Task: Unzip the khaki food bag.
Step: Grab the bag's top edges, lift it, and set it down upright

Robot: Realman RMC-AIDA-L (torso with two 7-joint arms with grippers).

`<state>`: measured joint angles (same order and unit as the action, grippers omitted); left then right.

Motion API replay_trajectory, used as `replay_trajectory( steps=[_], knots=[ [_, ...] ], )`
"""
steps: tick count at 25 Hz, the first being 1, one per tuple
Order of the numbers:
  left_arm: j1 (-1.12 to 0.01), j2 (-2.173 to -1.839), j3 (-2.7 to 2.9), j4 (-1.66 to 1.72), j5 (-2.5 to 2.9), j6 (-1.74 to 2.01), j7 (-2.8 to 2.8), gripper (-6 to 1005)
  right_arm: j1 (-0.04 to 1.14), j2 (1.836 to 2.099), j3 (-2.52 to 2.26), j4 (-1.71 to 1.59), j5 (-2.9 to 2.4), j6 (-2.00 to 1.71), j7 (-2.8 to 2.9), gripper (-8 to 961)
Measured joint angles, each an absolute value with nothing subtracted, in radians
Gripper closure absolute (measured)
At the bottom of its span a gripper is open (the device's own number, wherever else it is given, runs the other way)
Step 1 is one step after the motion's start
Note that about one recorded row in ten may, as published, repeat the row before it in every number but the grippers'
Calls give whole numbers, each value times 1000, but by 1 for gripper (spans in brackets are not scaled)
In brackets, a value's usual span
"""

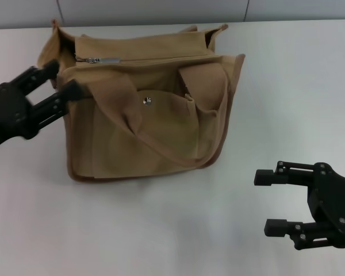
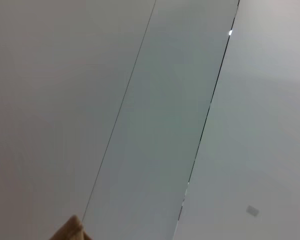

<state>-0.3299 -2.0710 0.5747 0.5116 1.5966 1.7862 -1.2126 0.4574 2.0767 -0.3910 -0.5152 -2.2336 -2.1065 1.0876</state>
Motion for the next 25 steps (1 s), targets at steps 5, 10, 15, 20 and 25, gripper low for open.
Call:
replay_trajectory(
  steps=[5, 10, 15, 20, 25],
  knots=[
    [-367, -2072, 576, 436, 1596, 1725, -1160, 278, 456, 2077, -391, -506, -2228, -2103, 1087, 177],
    [-368, -2072, 571, 428, 1596, 1709, -1142, 441, 452, 2077, -391, -503, -2227, -2099, 1086, 177],
    [-364, -2072, 570, 428, 1596, 1709, -1118, 688, 453, 2077, -391, -501, -2224, -2089, 1086, 178],
    [-359, -2072, 567, 428, 1596, 1712, -1105, 844, 455, 2077, -391, -500, -2223, -2087, 1086, 177],
    [-357, -2066, 538, 433, 1596, 1718, -1103, 927, 453, 2077, -391, -492, -2214, -2068, 1086, 177]
  ],
)
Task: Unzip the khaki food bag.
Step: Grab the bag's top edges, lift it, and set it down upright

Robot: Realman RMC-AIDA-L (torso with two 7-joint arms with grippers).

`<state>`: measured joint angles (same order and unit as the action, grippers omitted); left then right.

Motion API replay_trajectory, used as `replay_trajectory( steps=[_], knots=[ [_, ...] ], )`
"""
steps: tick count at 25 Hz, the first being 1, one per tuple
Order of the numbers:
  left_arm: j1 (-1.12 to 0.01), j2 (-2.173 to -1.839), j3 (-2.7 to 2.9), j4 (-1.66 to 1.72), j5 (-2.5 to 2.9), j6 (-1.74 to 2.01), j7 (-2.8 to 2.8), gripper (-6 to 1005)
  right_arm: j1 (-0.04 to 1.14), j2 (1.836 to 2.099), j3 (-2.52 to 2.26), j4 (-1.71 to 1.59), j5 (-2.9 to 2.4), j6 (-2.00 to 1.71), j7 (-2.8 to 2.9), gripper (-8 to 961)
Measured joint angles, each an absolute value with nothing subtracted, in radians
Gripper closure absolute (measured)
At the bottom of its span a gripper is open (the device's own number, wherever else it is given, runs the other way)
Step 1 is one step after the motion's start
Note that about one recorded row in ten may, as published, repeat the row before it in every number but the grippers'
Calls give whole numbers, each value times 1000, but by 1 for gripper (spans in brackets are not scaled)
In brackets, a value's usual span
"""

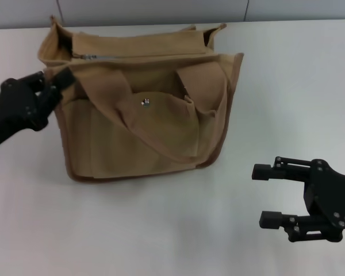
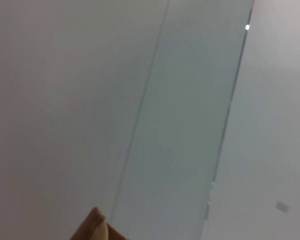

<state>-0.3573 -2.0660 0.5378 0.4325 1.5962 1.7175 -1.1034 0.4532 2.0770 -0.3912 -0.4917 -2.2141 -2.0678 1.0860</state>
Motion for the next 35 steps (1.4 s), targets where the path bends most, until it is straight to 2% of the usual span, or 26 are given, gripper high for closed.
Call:
replay_trajectory(
  steps=[5, 7, 13, 16, 17, 18, 20, 22, 27, 35],
  knots=[
    [-378, -2045, 434, 450, 1597, 1703, -1108, 942, 452, 2077, -391, -491, -2200, -2065, 1086, 178],
    [-420, -2010, 366, 451, 1597, 1688, -1125, 942, 451, 2077, -391, -490, -2175, -2065, 1091, 178],
    [-511, -1970, 313, 452, 1595, 1705, -1172, 942, 448, 2077, -390, -488, -2127, -2064, 1093, 178],
    [-552, -1984, 349, 454, 1593, 1778, -1174, 942, 445, 2074, -388, -468, -2099, -2054, 1094, 178],
    [-561, -2014, 420, 455, 1592, 1793, -1148, 942, 438, 2071, -383, -449, -2071, -2034, 1094, 178],
    [-561, -2014, 420, 455, 1592, 1793, -1148, 942, 438, 2071, -383, -449, -2071, -2034, 1094, 178],
    [-554, -2055, 528, 448, 1593, 1757, -1091, 942, 427, 2071, -379, -441, -2043, -2010, 1094, 178],
    [-547, -2077, 656, 379, 1586, 1687, -995, 942, 402, 2074, -377, -439, -1989, -1967, 1090, 177],
    [-551, -2078, 722, 245, 1580, 1620, -879, 941, 367, 2079, -377, -426, -1906, -1901, 1014, 177],
    [-543, -2080, 727, 178, 1582, 1619, -853, 941, 358, 2085, -377, -233, -1755, -1742, 662, 177]
  ],
)
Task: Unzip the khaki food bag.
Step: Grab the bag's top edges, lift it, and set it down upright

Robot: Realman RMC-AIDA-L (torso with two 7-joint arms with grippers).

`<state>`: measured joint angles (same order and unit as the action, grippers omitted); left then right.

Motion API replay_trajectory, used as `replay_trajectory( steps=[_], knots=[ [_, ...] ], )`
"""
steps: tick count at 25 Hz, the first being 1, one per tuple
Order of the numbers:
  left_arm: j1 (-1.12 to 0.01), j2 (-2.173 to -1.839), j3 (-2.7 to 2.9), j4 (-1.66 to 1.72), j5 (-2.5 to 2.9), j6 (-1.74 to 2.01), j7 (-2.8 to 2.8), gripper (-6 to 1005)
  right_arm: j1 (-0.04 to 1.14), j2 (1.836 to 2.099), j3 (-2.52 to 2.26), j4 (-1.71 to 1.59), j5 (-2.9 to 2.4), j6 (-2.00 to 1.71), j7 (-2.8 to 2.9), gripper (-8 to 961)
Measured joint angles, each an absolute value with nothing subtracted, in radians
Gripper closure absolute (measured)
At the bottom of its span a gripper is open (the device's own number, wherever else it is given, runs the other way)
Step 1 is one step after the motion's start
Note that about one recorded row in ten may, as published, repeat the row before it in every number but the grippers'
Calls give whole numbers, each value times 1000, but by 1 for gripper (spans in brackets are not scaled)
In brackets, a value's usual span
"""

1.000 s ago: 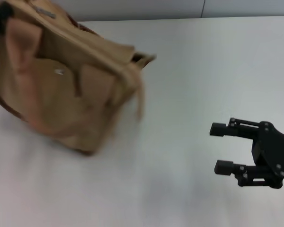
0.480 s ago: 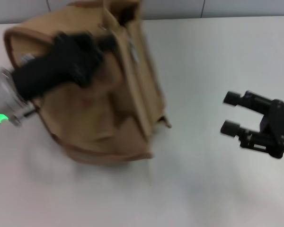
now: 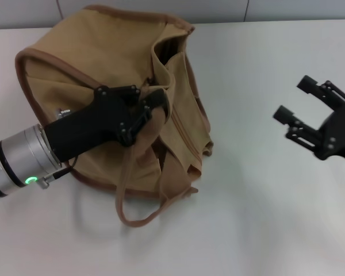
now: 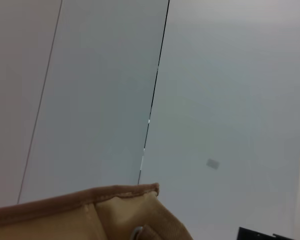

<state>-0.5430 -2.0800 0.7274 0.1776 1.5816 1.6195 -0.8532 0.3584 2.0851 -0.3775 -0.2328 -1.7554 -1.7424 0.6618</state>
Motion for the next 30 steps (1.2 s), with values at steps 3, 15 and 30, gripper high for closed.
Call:
replay_trajectory(
  steps=[3, 15, 30],
  knots=[
    [-543, -2080, 723, 163, 1582, 1642, -853, 941, 378, 2087, -377, -121, -1741, -1711, 474, 178],
    [-551, -2080, 727, 120, 1571, 1715, -852, 942, 450, 2093, -338, 253, -1692, -1599, -57, 177],
    [-549, -2080, 728, 80, 1570, 1723, -817, 942, 481, 2092, -247, 419, -1696, -1489, -296, 177]
  ],
)
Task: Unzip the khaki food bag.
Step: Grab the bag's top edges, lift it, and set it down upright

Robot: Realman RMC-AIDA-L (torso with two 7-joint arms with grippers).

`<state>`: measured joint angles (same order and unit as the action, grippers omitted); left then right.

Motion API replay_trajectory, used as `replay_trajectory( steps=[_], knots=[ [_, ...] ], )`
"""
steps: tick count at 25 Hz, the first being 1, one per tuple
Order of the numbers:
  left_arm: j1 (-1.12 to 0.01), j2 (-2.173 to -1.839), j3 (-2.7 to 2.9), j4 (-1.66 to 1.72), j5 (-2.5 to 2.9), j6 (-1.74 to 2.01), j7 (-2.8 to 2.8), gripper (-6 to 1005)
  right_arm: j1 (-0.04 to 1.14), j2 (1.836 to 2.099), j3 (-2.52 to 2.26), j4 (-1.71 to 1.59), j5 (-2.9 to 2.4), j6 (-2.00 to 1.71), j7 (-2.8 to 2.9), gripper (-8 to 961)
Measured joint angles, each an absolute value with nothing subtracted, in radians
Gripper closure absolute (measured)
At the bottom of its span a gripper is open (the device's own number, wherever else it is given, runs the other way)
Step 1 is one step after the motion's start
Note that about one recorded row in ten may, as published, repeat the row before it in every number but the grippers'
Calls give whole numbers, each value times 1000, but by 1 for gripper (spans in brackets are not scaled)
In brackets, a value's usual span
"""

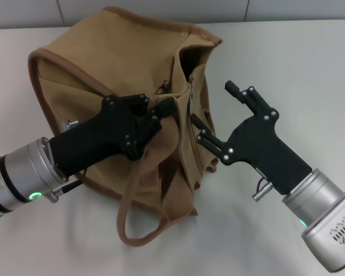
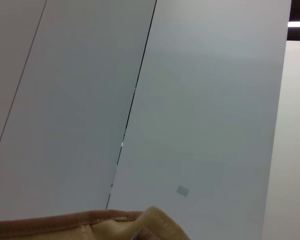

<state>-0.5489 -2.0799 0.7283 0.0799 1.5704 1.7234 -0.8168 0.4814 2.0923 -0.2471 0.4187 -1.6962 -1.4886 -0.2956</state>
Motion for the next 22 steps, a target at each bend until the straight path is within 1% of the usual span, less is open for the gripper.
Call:
replay_trajectory(
  steps=[9, 22],
  knots=[
    [-550, -2080, 728, 78, 1571, 1731, -816, 941, 510, 2092, -198, 465, -1713, -1416, -302, 178],
    [-552, -2080, 728, 78, 1571, 1736, -816, 942, 504, 2092, -144, 487, -1724, -1400, -295, 178]
  ],
)
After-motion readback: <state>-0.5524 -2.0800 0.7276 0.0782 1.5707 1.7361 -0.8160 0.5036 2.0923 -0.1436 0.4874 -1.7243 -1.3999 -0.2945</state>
